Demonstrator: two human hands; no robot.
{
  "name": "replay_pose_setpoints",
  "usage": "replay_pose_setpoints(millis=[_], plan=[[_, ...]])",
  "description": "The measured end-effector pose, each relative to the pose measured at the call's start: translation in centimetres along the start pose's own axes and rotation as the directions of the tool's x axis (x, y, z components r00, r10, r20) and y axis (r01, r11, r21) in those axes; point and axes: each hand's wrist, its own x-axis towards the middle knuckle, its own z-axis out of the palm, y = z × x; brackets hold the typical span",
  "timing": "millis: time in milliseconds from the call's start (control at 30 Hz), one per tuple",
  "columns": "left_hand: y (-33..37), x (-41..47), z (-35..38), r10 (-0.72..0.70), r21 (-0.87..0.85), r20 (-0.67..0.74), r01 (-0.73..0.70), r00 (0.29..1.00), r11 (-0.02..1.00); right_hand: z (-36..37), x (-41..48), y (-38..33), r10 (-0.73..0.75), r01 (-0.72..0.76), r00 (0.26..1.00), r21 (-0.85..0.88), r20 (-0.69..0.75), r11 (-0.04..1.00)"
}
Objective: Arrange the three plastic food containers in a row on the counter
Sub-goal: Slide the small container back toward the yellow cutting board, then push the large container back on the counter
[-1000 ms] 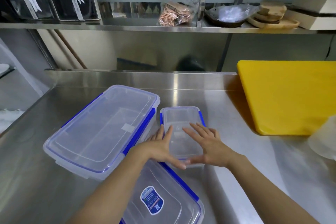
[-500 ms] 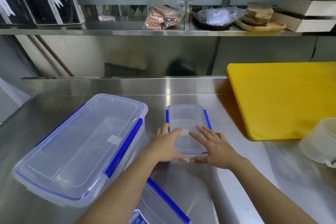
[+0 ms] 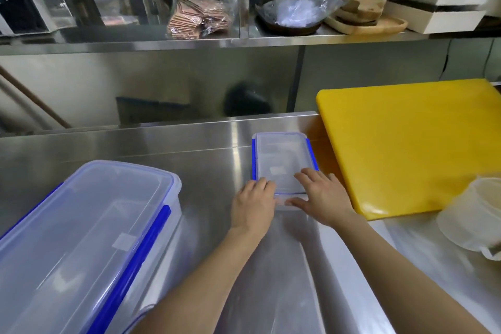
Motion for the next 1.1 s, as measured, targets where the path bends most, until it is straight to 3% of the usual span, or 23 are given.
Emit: replay_pose_setpoints(millis=[100, 167, 267, 367, 533, 633, 833, 933, 1100], plan=[[-0.3, 1.5, 0.5, -0.04, -0.155, 0.109, 0.057, 0.993, 0.986, 0.4, 1.0, 0.2, 0.023, -0.025, 0.999, -0.039, -0.046, 0.999], [-0.6, 2.5, 0.9, -0.003, -0.138, 0.243, 0.037, 0.97, 0.99, 0.5, 1.3, 0.4, 0.028, -0.031, 0.997, -0.04, -0.065, 0.999], [-0.8, 3.5, 0.6, 0.043, -0.078, 0.508, -0.004, 0.86, 0.997, 0.5, 0.9, 0.4, 0.043, -0.047, 0.996, -0.056, -0.073, 0.997], [-0.3, 3.0, 0.6, 0.058, -0.118, 0.585, 0.014, 0.809, 0.993, 0.3, 0.5, 0.1, 0.127, -0.129, 0.992, -0.115, -0.026, 0.985], [-0.2, 0.9, 0.0, 0.123, -0.112, 0.523, -0.075, 0.843, 0.991, -0.5, -0.2, -0.2, 0.298, -0.279, 0.95, -0.179, 0.09, 0.943], [-0.9, 0.2, -1.7, 0.114, -0.095, 0.471, -0.078, 0.875, 0.992, -1.4, -0.4, -1.3, 0.3, -0.292, 0.953, -0.14, 0.042, 0.946], [-6.2, -1.2, -7.7, -0.14, -0.12, 0.166, 0.161, 0.976, 0.98, -4.5, 0.5, -8.1, 0.185, -0.179, 0.982, 0.173, -0.024, 0.969], [-10.7, -3.0, -10.5, -0.325, -0.136, 0.015, 0.324, 0.945, 0.936, -5.4, 0.3, -12.9, 0.175, -0.186, 0.982, 0.416, 0.064, 0.89], [-18.8, -8.8, -14.5, -0.569, -0.12, -0.161, 0.556, 0.807, 0.822, -5.7, -1.2, -21.0, 0.025, -0.246, 0.953, 0.721, 0.303, 0.648]])
